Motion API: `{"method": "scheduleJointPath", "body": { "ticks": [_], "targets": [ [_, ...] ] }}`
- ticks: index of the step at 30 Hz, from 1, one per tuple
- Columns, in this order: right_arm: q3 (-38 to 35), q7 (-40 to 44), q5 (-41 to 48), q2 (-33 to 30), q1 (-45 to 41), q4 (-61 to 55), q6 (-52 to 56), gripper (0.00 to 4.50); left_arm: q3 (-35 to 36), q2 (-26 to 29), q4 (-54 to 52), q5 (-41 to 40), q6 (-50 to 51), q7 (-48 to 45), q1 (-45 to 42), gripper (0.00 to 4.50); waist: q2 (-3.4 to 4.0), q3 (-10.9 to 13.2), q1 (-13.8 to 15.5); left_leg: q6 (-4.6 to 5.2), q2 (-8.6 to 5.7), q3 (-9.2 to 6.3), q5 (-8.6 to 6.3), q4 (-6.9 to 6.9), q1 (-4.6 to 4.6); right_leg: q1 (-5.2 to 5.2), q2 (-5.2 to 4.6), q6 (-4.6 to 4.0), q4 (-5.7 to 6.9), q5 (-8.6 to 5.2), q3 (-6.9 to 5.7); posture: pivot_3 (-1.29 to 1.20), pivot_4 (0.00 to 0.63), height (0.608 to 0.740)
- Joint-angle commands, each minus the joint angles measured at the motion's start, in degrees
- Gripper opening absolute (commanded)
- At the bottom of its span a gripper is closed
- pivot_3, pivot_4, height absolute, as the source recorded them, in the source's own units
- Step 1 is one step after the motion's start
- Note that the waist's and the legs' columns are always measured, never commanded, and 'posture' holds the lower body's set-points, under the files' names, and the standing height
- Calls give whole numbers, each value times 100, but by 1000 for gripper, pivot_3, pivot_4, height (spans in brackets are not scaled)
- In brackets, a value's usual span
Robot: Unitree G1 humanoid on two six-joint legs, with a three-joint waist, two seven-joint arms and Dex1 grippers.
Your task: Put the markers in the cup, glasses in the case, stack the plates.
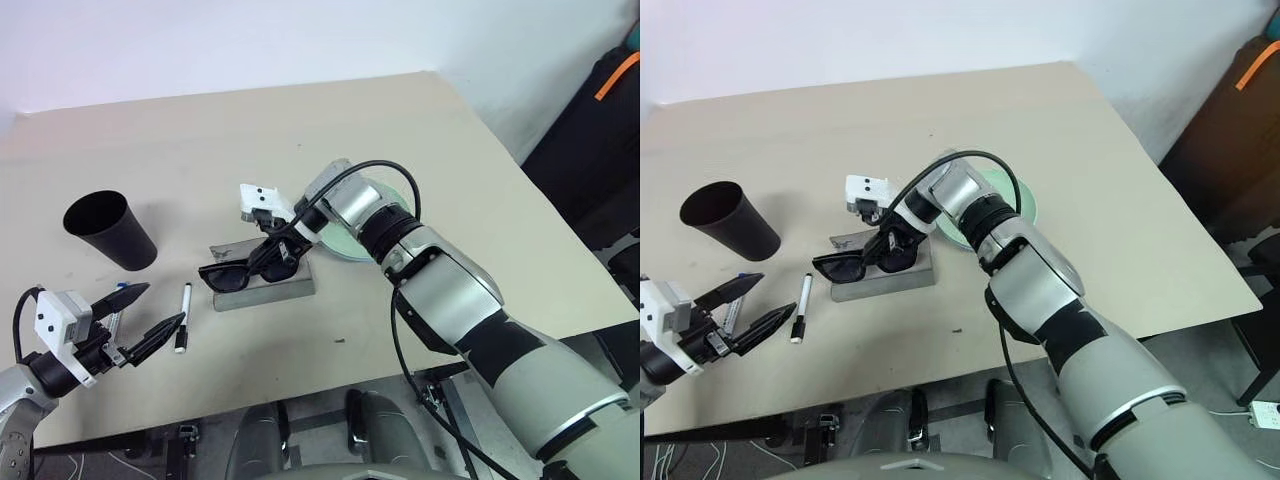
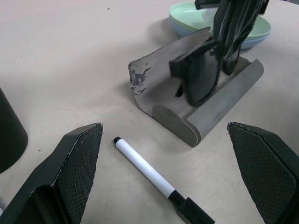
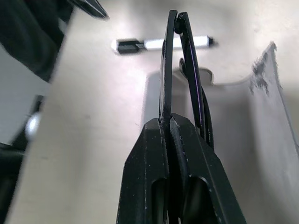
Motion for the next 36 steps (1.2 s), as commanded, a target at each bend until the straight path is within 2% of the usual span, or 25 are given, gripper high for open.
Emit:
{"method": "scheduleJointPath", "body": {
  "ticks": [1,11,21,25,33,36],
  "targets": [
    [-294,-215,-69,113,-84,144,-150,18,26,-49,-280,-84,-25,76,29,4500,0,0,-1,0,0,0,0,0,0,0,0,0,1,0,0,0,150,735],
    [-327,328,-338,213,34,100,277,18,-24,-8,-222,-55,-5,72,-40,4500,0,0,-3,1,0,-2,1,3,3,2,2,0,6,0,0,0,150,735],
    [-284,370,-509,285,336,-138,473,18,-299,-50,-106,72,-51,52,-271,4500,-1,-1,0,1,0,-2,2,6,5,7,2,0,8,0,0,0,150,735],
    [-401,247,-483,288,266,-110,563,1139,-387,-42,-61,91,-80,52,-312,4500,-1,-1,-10,1,0,-2,2,6,7,7,3,0,11,0,0,0,150,735],
    [-751,57,-362,234,-34,-17,752,3839,-485,-78,105,149,-146,-28,-404,4500,-1,-1,-6,-1,0,-3,3,13,7,7,2,0,22,0,0,0,150,735],
    [-955,63,-260,220,-187,-8,933,3839,-522,-80,196,160,-185,-64,-446,4500,-1,-1,-6,-1,0,-4,3,14,8,5,3,0,26,0,0,0,150,735]
  ]
}}
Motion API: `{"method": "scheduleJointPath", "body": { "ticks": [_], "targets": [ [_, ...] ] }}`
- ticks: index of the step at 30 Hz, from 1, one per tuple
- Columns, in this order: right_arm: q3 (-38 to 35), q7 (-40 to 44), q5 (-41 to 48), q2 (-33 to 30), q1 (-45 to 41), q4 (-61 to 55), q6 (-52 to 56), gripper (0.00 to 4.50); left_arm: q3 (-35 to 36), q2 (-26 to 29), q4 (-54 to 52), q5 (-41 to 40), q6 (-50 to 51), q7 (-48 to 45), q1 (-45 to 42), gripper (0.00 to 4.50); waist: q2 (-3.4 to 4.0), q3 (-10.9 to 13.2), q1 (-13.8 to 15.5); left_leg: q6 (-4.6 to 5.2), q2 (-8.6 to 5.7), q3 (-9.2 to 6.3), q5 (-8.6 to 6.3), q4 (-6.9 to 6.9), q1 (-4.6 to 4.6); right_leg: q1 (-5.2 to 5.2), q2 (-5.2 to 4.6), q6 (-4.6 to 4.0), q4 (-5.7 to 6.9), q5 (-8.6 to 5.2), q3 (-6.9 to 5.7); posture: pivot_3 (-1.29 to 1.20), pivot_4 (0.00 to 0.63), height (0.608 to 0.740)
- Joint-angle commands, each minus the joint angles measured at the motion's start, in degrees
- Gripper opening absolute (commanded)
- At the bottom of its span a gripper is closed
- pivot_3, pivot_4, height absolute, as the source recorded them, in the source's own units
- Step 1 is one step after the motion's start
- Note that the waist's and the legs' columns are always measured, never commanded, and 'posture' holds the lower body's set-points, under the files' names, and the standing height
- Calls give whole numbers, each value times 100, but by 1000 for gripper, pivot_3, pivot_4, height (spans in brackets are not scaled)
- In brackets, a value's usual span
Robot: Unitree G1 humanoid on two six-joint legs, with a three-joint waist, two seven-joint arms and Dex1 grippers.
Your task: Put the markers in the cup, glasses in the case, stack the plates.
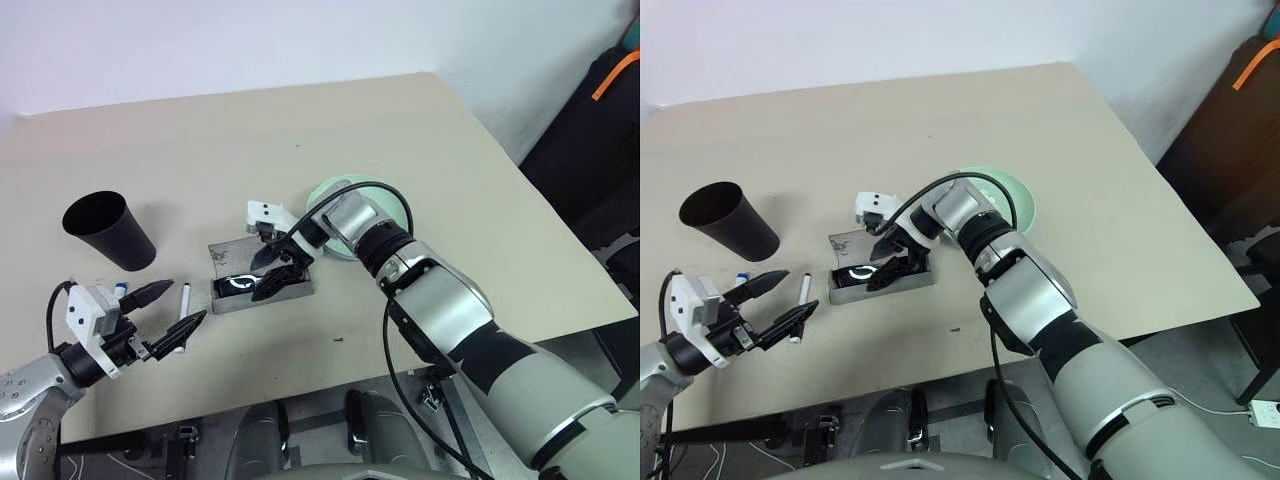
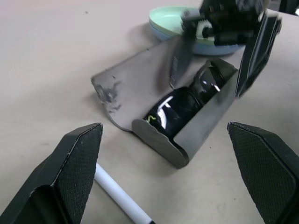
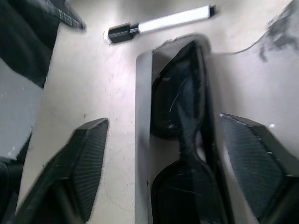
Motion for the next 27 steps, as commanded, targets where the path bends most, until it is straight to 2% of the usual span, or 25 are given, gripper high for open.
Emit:
{"method": "scheduleJointPath", "body": {
  "ticks": [1,4,7,13,16,22,27],
  "targets": [
    [-356,-12,236,8,-350,-85,178,3839,43,5,23,14,-172,-45,-46,4500,0,0,-1,0,0,-1,0,0,0,0,0,0,2,0,0,0,150,735],
    [-839,-425,514,-63,-573,2,296,3839,19,9,100,41,-219,-80,-87,4500,0,0,2,0,0,-1,0,0,1,0,0,0,5,0,0,0,150,735],
    [-1559,-1592,864,-122,-798,277,321,3233,-2,14,183,56,-285,-103,-125,4500,0,0,3,-1,0,-1,1,2,1,-1,-1,0,6,0,0,0,150,735],
    [-2068,-2988,881,-129,-800,631,-74,1155,6,12,330,75,-393,-128,-151,4500,-2,-1,-5,-1,0,-1,1,2,0,1,-2,0,4,0,0,0,150,735],
    [-2024,-3578,690,-71,-694,757,-382,56,34,19,395,98,-439,-141,-166,4500,-2,-1,-11,11,0,0,8,2,0,1,-2,0,4,0,0,0,150,735],
    [-1640,-4263,88,1,-359,911,-1001,18,84,43,406,121,-496,-146,-125,4500,-3,-2,-103,15,-1,-3,11,4,1,7,-2,1,5,0,0,0,150,735],
    [-1263,-3561,-266,42,-161,911,-1113,18,208,79,377,75,-471,-165,-9,4500,-2,-1,-148,17,-1,-4,12,7,2,7,-1,1,9,1,1,0,150,735]
  ]
}}
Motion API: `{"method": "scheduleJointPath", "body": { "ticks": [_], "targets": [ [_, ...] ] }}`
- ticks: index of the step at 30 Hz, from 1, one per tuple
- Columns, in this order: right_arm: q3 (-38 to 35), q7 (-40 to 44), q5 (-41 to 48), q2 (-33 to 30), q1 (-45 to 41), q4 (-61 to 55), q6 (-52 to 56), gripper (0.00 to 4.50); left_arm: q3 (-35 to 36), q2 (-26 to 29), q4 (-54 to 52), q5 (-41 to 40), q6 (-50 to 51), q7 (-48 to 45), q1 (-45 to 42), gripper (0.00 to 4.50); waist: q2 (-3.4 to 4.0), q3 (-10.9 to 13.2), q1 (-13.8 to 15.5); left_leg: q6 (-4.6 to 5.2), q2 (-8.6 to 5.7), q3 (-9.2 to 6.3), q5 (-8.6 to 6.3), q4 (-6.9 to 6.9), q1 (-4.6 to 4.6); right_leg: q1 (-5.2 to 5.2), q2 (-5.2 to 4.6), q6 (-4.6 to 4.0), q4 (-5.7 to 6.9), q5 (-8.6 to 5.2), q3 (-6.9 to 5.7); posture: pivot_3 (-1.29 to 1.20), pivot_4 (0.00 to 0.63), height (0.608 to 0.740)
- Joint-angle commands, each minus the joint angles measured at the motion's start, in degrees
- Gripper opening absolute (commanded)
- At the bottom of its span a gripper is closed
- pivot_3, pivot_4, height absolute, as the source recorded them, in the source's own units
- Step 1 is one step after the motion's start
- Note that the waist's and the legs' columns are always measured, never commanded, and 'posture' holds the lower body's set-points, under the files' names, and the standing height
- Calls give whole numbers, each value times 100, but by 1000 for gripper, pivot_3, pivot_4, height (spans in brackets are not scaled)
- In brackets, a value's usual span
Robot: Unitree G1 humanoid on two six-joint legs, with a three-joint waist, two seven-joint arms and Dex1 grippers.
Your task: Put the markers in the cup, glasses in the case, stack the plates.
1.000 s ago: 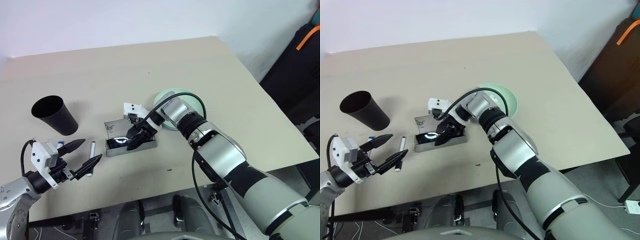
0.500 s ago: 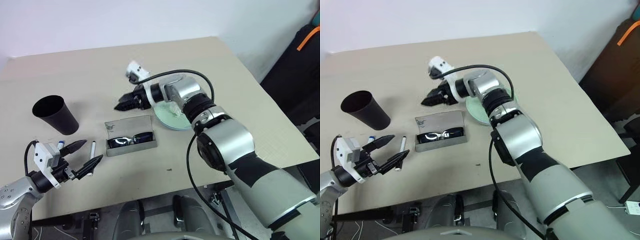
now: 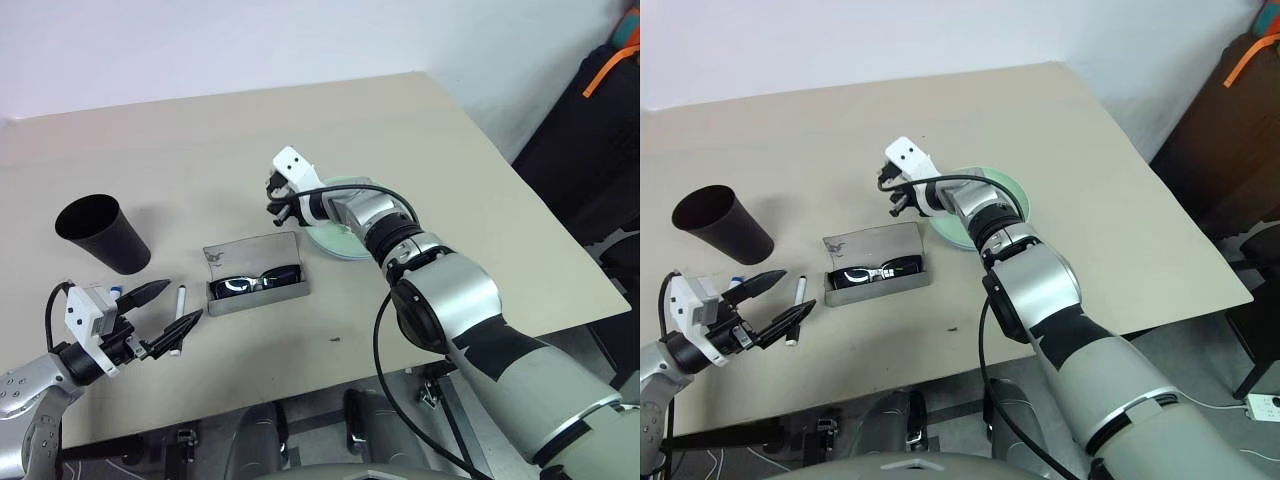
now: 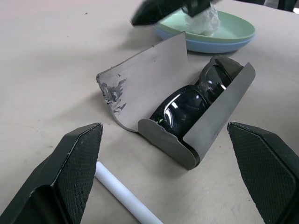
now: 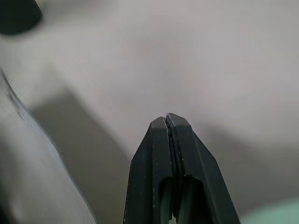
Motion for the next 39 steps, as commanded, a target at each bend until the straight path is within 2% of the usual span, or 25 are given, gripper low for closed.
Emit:
{"method": "scheduleJointPath", "body": {
  "ticks": [1,7,12,19,23,32,39],
  "targets": [
    [201,628,-177,72,-14,-113,-151,18,249,76,-72,-57,-79,-12,71,4500,0,0,-2,0,0,-2,0,-1,2,0,2,0,2,0,0,0,150,735],
    [467,1762,-292,-13,125,-339,-231,18,325,110,-28,-33,-99,-29,124,4500,0,0,11,0,1,-8,0,0,13,6,3,-1,15,-2,-1,0,150,735],
    [644,2284,-326,-111,367,-632,-183,18,328,110,5,-25,-116,-29,106,4500,0,0,17,-4,0,-9,-2,1,21,13,1,-2,15,-2,-1,0,150,735],
    [980,3290,-239,-438,1106,-1864,-25,18,367,122,121,31,-126,23,13,4500,0,0,24,-3,0,-7,-2,0,21,13,1,-1,14,-2,0,0,150,735],
    [1014,3447,-103,-593,1476,-2377,84,18,376,140,201,64,-145,59,-89,4500,-1,-1,22,-5,0,-5,-2,1,23,13,0,-1,16,-2,0,0,150,735],
    [681,3841,986,-754,2035,-4273,903,18,518,74,55,-35,-99,97,90,4500,-1,0,23,-13,1,-7,-7,-4,27,10,2,-2,21,-2,0,0,150,735],
    [1116,3764,1186,-861,2664,-5195,1257,18,579,51,-63,-78,-80,188,244,4500,-2,-1,30,-20,0,1,-11,-5,31,18,-11,-3,9,-3,0,0,150,735]
  ]
}}
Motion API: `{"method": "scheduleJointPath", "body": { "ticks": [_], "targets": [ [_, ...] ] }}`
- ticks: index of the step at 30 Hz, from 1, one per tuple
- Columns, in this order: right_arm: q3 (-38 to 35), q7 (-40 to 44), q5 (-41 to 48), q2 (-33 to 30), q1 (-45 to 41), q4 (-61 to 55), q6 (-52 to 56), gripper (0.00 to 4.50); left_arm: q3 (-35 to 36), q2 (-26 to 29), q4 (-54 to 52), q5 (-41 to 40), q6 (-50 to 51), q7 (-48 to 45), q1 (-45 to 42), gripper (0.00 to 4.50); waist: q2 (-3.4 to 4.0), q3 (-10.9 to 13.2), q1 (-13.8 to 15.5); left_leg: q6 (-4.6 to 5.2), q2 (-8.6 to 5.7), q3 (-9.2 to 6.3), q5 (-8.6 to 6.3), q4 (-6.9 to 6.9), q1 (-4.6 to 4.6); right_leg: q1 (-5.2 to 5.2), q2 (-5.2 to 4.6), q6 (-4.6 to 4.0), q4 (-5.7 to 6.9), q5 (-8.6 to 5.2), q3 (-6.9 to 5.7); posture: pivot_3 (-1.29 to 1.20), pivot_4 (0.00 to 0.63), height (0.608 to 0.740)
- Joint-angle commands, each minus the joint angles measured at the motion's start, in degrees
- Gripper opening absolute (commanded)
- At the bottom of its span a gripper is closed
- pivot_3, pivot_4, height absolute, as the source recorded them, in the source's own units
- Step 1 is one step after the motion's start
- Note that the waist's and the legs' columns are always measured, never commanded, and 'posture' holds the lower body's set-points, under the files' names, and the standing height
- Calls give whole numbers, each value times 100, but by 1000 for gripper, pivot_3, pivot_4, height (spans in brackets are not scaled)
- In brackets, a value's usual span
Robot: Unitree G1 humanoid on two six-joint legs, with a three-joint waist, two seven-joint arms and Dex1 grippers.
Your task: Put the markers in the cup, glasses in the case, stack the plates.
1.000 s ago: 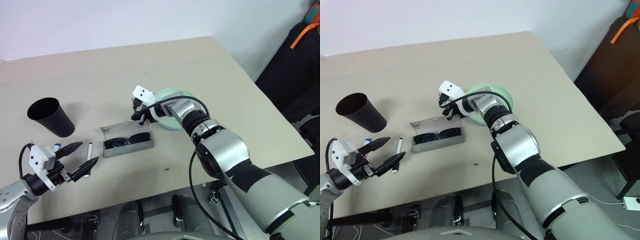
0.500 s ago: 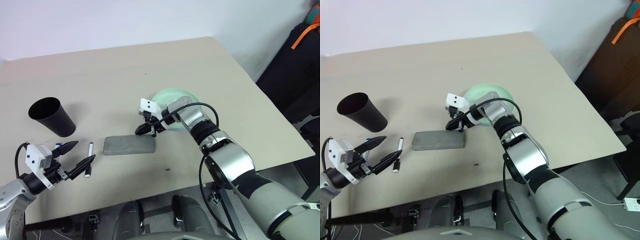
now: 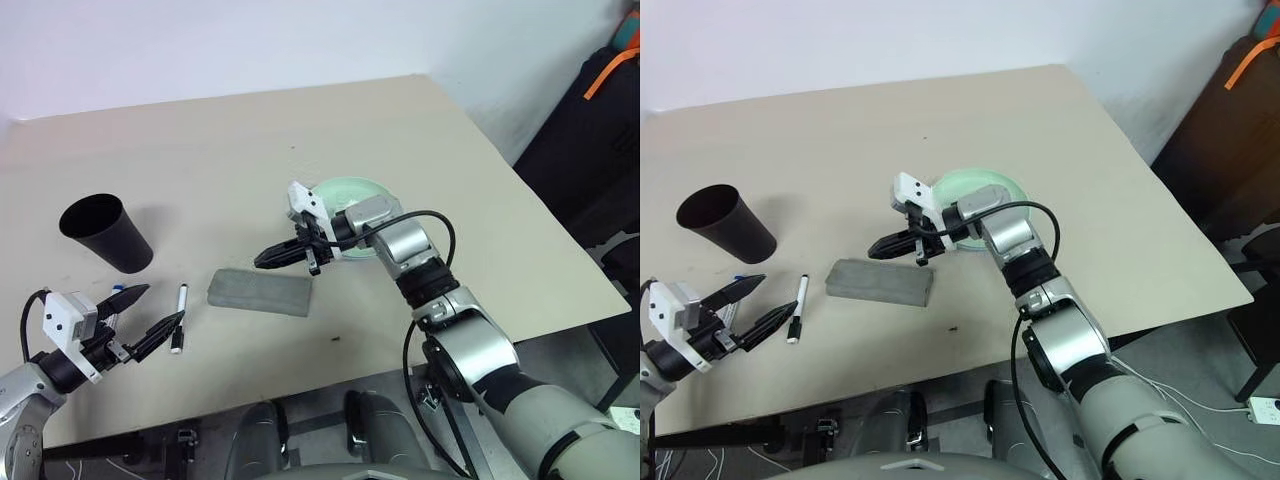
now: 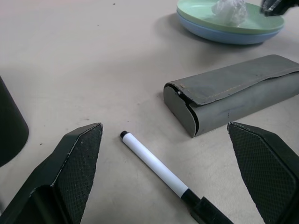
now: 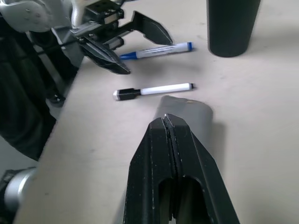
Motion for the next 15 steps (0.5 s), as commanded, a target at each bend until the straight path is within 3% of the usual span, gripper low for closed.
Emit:
{"method": "scheduleJointPath", "body": {
  "ticks": [1,4,10,15],
  "targets": [
    [285,-248,-12,43,147,-268,123,18,223,23,-225,-78,-64,54,69,4500,0,0,-5,0,0,1,0,0,0,0,0,0,-2,0,0,0,150,735],
    [422,-693,-175,168,150,89,59,18,275,-1,-300,-106,-34,84,138,4500,0,0,-21,0,0,1,0,-5,0,-7,2,-2,-1,1,1,0,150,735],
    [798,-720,-393,12,201,238,-326,18,519,-68,-507,-335,137,275,317,4500,0,0,-12,0,1,0,0,-17,0,-11,7,-4,-3,0,0,0,150,735],
    [592,-583,-91,5,-2,143,-325,18,839,-5,-835,-487,835,862,597,4500,-1,0,-15,0,1,2,0,-15,0,-4,5,-2,-18,0,0,0,150,735]
  ]
}}
